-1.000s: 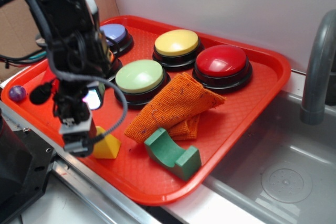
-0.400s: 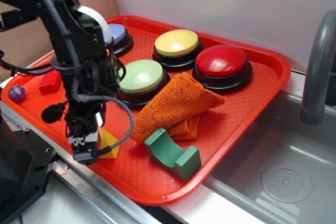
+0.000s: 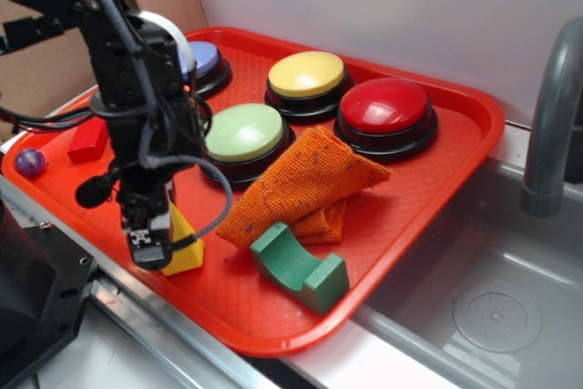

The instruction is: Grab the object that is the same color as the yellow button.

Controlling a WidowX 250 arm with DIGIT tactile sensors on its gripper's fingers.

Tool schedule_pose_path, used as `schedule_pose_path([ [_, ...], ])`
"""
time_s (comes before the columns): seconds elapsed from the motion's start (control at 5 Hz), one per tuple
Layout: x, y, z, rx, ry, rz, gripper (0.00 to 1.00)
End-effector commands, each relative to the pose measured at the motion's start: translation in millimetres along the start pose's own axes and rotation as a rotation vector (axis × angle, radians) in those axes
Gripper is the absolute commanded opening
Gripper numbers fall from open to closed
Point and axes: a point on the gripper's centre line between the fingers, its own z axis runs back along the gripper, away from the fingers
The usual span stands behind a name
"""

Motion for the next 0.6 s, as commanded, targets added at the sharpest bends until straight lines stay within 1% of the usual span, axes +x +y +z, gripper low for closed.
schedule_pose_path([
  [0.0, 8.1, 5.3, 59.9, 0.036, -0.084, 0.207, 0.0],
  [0.2, 7.0, 12.9, 87.8, 0.013, -0.12, 0.32, 0.0],
  [0.4, 5.7, 22.5, 118.6, 0.043, -0.143, 0.451, 0.0],
])
